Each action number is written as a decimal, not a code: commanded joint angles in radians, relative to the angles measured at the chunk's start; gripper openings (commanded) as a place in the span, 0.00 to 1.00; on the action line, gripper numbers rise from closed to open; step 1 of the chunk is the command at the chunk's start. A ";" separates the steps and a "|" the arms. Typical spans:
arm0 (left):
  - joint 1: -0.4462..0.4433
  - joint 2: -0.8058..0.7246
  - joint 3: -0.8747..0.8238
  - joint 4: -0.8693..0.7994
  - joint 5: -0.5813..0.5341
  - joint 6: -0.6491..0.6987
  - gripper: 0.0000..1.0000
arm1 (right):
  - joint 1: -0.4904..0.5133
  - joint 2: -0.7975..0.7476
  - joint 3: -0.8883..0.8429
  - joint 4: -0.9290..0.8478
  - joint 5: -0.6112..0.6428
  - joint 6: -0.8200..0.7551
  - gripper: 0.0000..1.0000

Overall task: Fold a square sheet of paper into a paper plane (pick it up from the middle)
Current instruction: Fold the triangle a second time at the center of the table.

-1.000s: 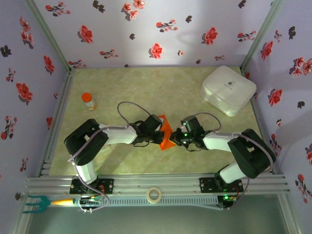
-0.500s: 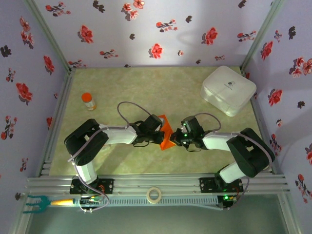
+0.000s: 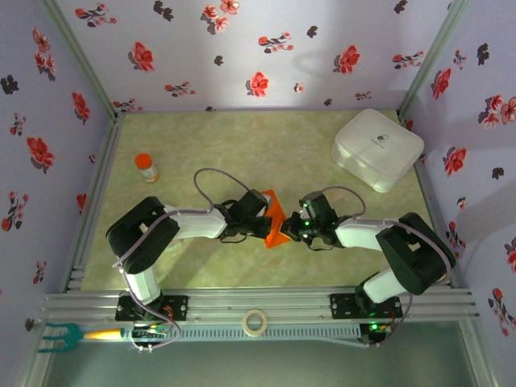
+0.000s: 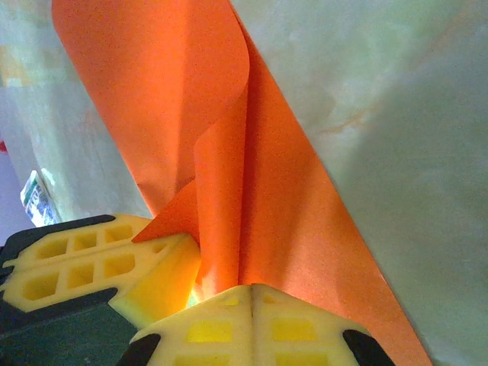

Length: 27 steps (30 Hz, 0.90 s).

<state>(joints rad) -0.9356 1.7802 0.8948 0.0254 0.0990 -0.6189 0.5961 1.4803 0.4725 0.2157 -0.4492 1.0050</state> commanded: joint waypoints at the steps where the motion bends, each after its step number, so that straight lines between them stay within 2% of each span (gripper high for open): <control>1: 0.008 -0.014 -0.014 -0.011 0.014 -0.005 0.00 | 0.007 0.002 0.023 -0.044 0.017 -0.005 0.05; 9: 0.008 -0.067 0.003 -0.036 -0.002 0.017 0.00 | 0.007 0.019 -0.002 -0.125 0.089 -0.032 0.03; 20: 0.011 -0.076 -0.008 -0.090 -0.079 0.033 0.01 | 0.007 0.015 0.002 -0.110 0.083 -0.019 0.03; 27: 0.016 -0.055 0.009 -0.095 -0.080 0.050 0.01 | 0.007 0.014 0.003 -0.107 0.077 -0.017 0.04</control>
<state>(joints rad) -0.9283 1.7172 0.8948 -0.0395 0.0437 -0.5949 0.5968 1.4849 0.4770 0.1627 -0.4141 0.9947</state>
